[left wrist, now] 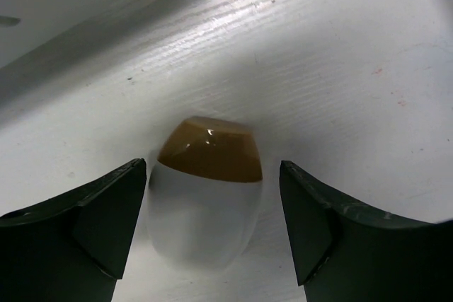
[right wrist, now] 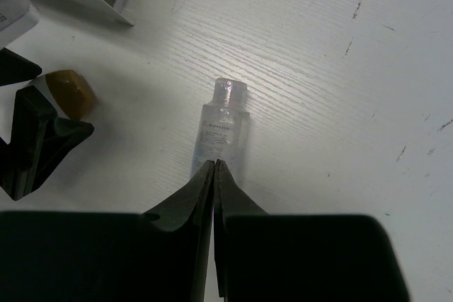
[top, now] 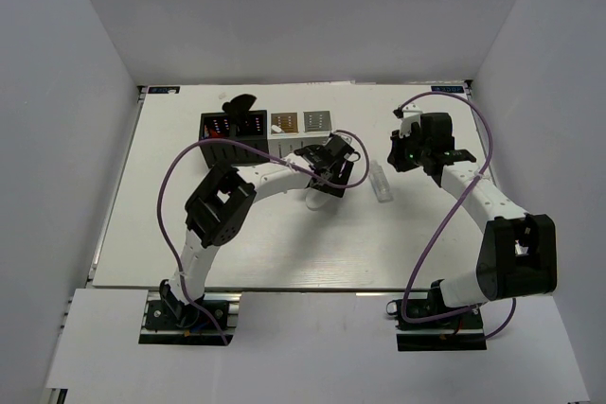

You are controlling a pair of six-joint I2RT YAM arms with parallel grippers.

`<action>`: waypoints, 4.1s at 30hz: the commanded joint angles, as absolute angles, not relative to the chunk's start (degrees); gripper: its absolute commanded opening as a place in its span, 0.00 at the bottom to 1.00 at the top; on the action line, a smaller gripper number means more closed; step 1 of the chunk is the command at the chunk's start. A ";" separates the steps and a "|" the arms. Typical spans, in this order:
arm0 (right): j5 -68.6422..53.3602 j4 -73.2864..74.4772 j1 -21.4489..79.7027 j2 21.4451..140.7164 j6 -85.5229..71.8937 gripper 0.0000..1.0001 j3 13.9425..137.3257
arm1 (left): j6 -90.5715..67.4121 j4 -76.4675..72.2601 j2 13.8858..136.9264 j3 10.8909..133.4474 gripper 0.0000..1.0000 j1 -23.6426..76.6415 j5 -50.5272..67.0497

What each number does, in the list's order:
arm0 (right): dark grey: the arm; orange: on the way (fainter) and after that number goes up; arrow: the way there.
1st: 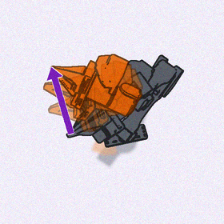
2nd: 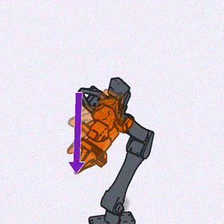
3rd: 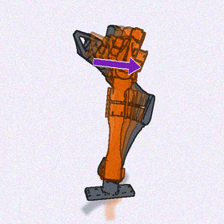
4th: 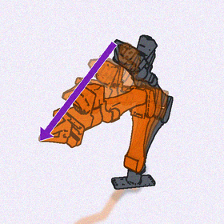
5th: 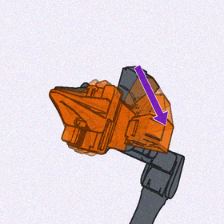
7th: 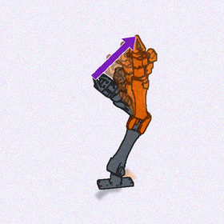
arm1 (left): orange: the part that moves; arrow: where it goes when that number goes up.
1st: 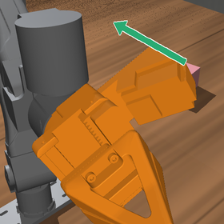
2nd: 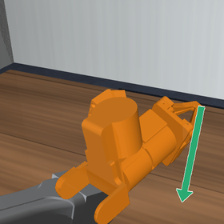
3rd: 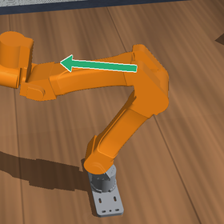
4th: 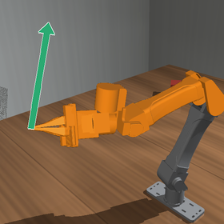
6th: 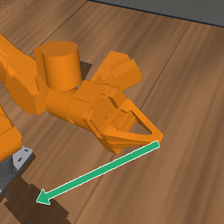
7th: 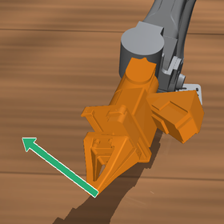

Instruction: Organize the makeup

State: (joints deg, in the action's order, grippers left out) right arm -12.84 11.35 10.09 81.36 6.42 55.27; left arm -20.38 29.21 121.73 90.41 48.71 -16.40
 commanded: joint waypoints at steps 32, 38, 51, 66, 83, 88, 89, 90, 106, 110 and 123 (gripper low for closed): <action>-15.29 8.88 9.58 78.49 6.68 0.09 53.79 | -20.74 17.15 99.84 93.07 0.01 41.23 -13.44; -15.56 8.44 9.58 78.49 6.77 0.09 53.70 | -18.81 2.83 99.41 88.43 0.00 35.61 -16.08; -14.94 8.26 9.58 77.61 6.86 0.08 52.82 | -17.75 -6.86 106.61 88.86 0.00 29.71 -13.80; -15.20 8.44 9.49 78.05 7.03 0.09 53.09 | -17.23 -3.43 109.77 86.05 0.04 29.71 -19.33; -18.98 9.84 9.49 78.05 8.70 0.49 54.05 | -17.67 -2.20 108.46 87.89 0.86 29.18 -19.69; -20.48 10.46 9.58 77.96 8.88 0.51 54.23 | -17.40 -1.85 107.85 88.59 0.88 29.18 -19.86; -20.57 10.55 9.67 77.96 8.96 0.51 54.32 | -17.49 -1.93 107.58 88.59 0.88 29.18 -19.86; -21.09 10.55 9.58 78.05 9.05 0.51 54.23 | -17.40 -2.37 107.32 88.51 0.88 29.18 -19.86; -15.56 19.68 11.25 92.80 10.55 0.83 64.59 | -25.39 12.38 76.40 69.11 0.65 30.32 -7.01; -12.05 22.05 12.47 98.15 11.25 0.83 68.37 | -30.40 16.16 63.57 58.03 0.77 30.32 -9.31; -6.07 32.61 14.33 112.58 10.81 0.62 81.74 | -40.69 29.35 41.58 44.65 0.77 30.32 -15.46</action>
State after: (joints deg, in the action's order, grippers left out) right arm -8.32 28.51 14.00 111.50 10.72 79.13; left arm -38.37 25.71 43.40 44.93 30.22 -12.95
